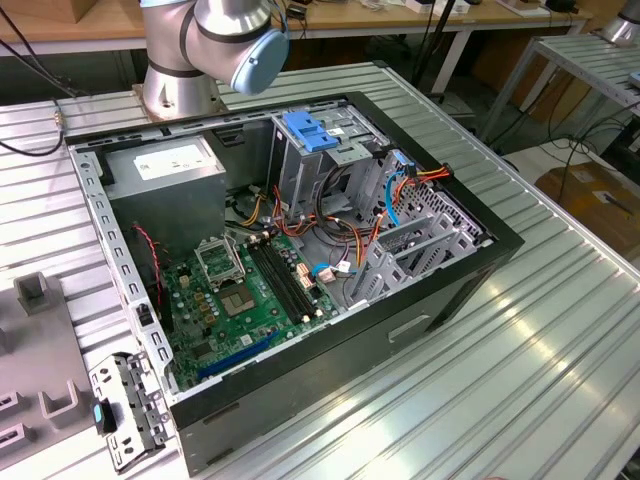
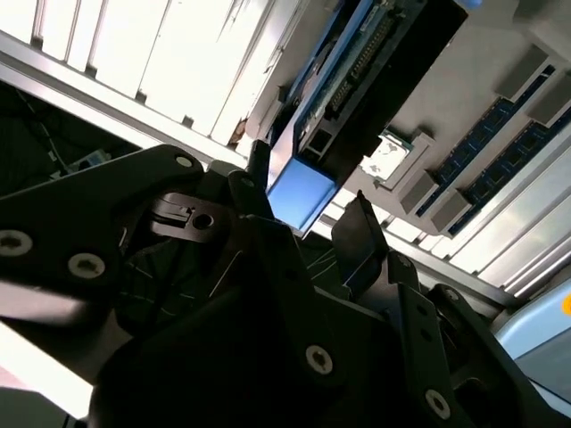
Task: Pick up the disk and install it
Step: 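Pick up the disk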
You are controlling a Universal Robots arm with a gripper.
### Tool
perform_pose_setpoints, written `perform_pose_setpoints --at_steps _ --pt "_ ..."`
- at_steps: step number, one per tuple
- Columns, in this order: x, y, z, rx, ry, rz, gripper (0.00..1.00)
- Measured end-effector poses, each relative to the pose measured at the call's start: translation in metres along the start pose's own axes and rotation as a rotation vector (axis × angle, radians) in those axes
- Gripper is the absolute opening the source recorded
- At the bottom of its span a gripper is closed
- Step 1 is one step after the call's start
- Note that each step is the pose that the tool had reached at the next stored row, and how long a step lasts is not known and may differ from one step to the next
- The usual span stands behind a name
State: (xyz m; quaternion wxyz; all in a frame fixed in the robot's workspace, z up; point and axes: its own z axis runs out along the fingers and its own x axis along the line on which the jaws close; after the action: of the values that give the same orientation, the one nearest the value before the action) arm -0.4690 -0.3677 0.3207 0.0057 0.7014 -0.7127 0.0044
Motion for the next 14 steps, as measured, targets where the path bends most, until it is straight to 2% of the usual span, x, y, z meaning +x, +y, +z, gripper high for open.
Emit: perform_pose_setpoints --at_steps 3,7,14 --pt "-0.0001 0.0000 0.0035 0.0040 -0.0002 0.000 0.56" --pt "-0.0002 0.0018 0.0144 0.0051 -0.0002 -0.001 0.56" --pt "-0.0004 0.0020 0.0195 0.0064 0.0002 -0.003 0.56"
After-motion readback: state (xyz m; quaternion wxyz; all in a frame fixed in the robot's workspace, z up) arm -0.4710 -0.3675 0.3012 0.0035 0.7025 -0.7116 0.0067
